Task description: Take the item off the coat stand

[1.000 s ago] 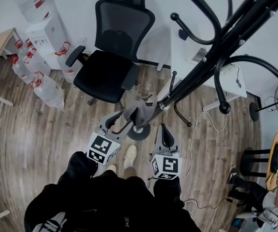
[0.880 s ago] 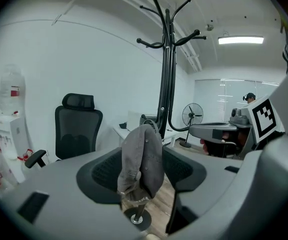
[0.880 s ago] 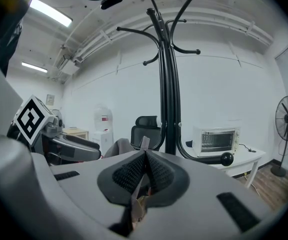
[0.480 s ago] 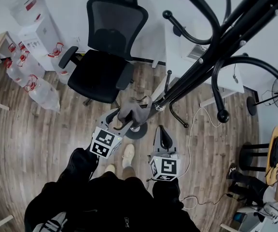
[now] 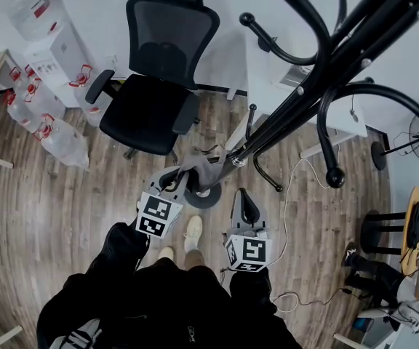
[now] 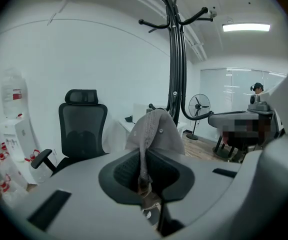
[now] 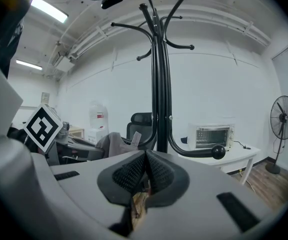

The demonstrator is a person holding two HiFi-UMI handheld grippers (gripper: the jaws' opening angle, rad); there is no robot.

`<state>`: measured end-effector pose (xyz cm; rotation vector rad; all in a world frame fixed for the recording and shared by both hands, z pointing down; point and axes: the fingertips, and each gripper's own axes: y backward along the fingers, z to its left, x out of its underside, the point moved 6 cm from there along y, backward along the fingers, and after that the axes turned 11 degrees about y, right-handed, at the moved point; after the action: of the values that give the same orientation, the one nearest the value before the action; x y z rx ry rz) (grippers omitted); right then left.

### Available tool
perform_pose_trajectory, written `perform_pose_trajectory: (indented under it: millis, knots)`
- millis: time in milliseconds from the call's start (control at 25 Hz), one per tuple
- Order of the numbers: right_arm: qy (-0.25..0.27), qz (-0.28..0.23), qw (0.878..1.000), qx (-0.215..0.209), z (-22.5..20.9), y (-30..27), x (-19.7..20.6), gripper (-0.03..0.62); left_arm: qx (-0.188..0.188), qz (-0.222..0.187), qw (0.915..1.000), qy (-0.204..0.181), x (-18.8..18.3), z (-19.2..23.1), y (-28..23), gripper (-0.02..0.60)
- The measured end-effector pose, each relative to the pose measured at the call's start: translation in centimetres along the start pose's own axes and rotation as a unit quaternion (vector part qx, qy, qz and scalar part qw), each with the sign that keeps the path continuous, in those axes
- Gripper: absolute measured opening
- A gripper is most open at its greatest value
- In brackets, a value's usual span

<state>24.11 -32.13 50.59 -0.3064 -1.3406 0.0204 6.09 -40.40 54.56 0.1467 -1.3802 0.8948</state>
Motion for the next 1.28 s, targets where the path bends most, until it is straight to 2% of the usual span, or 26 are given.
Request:
perform_pose_trajectory:
  millis: [320, 720, 1280]
  knots:
    - [0.002, -0.006, 1.000, 0.008, 0.1, 0.8, 0.0, 0.017, 0.008, -0.016, 0.9998, 0.006, -0.7, -0.7, 1.4, 0.040]
    - [0.004, -0.017, 1.000, 0.013, 0.5, 2.3, -1.2, 0.017, 0.016, -0.066, 0.9977, -0.001, -4.8, -2.1, 4.8, 0.040]
    - [0.018, -0.046, 0.998, 0.025, 1.5, 6.2, -3.8, 0.017, 0.010, -0.093, 0.9956, -0.006, -5.9, -3.5, 10.3, 0.040]
